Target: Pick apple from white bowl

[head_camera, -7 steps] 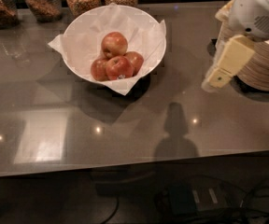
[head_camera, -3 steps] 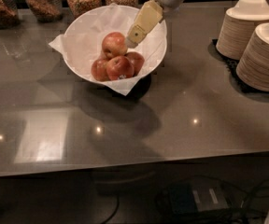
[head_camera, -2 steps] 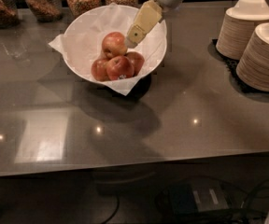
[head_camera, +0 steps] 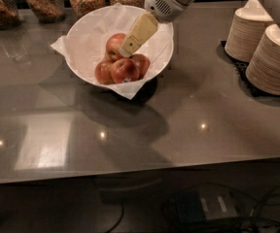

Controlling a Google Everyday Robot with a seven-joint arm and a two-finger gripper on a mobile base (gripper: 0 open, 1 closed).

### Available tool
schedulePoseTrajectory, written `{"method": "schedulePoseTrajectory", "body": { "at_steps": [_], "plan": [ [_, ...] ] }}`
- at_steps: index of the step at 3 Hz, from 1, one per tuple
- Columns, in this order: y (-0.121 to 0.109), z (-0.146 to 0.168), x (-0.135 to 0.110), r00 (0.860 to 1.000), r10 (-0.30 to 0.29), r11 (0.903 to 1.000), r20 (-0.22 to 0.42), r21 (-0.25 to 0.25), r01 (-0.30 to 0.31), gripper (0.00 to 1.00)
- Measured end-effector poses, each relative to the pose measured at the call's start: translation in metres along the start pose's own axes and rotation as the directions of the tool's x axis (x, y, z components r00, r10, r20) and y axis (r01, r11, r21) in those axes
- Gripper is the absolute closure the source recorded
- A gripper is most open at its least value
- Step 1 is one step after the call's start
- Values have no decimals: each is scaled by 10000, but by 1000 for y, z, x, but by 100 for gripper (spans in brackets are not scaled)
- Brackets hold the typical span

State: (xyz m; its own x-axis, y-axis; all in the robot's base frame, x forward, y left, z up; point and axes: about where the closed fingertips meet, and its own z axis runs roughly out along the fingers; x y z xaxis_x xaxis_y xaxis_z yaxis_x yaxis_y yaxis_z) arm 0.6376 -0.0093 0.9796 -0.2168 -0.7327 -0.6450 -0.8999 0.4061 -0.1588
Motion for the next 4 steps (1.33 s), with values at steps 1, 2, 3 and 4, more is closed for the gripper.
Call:
{"method": "schedulePoseTrajectory", "body": {
  "at_steps": [1,2,3,4],
  "plan": [
    [3,20,-6,9990,111,9999,425,-30,-110,0],
    [4,34,-9,9971,289,9995,706,-139,-280,19],
    [5,46,-8,9948,529,9983,874,-305,-504,22],
    [6,55,-6,9926,742,9965,961,-448,-701,23]
  ]
}}
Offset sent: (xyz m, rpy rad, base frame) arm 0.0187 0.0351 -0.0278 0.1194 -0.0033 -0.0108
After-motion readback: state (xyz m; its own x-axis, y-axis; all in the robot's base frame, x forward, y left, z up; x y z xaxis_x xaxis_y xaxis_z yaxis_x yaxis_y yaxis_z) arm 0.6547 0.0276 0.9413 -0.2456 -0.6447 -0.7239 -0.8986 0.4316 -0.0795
